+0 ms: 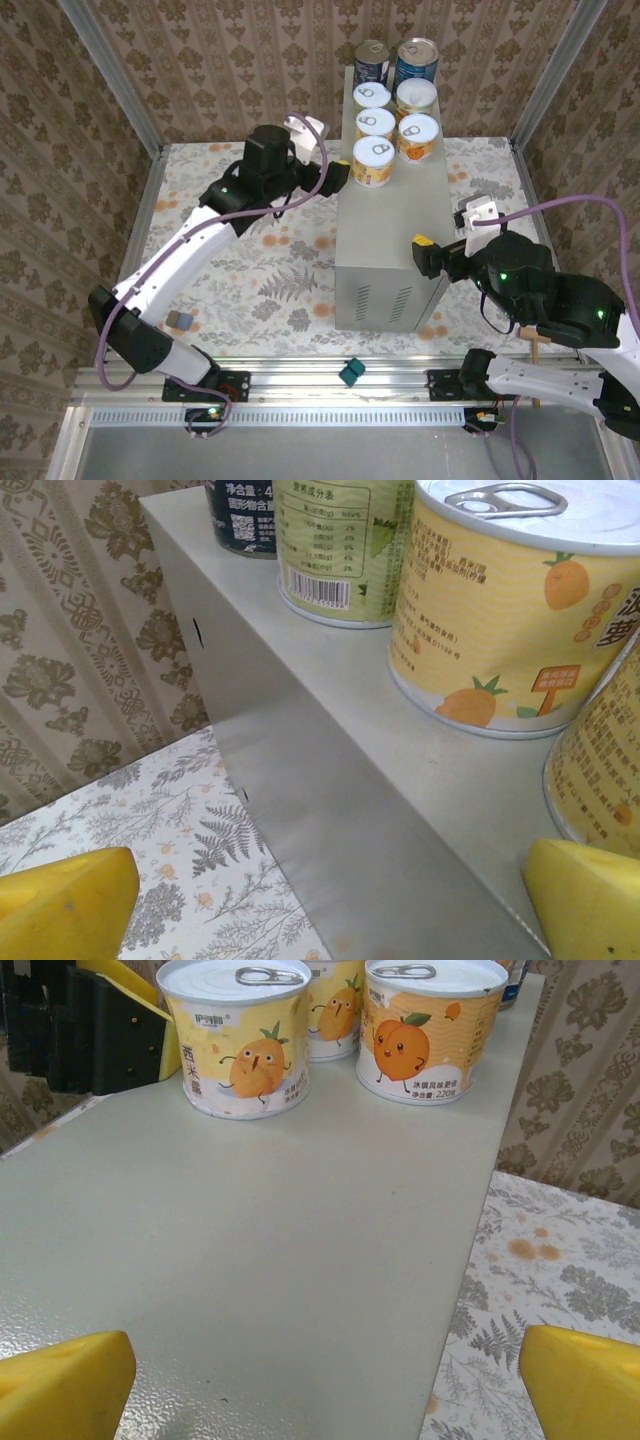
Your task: Place and organize the canned foods onto the counter
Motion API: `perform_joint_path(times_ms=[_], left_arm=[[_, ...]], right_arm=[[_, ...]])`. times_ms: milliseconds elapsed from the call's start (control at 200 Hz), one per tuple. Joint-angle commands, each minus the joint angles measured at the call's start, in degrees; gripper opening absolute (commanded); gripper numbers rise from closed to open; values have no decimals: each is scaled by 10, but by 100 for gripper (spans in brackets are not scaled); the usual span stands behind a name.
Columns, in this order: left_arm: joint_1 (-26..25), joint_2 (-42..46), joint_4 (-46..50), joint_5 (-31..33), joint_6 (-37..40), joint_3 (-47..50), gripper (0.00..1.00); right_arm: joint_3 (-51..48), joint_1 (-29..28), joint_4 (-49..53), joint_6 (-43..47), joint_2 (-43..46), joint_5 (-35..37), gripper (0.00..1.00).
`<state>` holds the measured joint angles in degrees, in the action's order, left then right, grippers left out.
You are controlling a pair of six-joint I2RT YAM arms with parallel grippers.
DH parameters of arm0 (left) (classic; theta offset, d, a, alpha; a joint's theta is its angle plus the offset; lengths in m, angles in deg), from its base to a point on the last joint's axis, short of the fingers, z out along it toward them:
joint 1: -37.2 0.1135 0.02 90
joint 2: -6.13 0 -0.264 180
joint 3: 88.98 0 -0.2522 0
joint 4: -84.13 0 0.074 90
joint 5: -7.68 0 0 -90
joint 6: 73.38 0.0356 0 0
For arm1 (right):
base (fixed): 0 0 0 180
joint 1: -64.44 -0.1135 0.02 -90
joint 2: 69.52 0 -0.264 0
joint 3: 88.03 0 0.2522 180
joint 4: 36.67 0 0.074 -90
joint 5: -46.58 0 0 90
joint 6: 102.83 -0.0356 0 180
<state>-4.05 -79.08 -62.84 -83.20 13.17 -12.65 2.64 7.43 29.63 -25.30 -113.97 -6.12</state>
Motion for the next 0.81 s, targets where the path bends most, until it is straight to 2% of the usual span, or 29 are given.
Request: perform_joint_path(times_ms=[0, 425, 800], left_arm=[[1, -15, 27, -14, 5, -10, 100], [0, -35, 32, -27, 3, -26, 100], [0, -18, 33, -17, 3, -17, 100]], right_arm=[[-9, 3, 9, -17, 9, 5, 100], [-16, 5, 11, -20, 17, 5, 100], [-14, 5, 11, -20, 16, 2, 100]])
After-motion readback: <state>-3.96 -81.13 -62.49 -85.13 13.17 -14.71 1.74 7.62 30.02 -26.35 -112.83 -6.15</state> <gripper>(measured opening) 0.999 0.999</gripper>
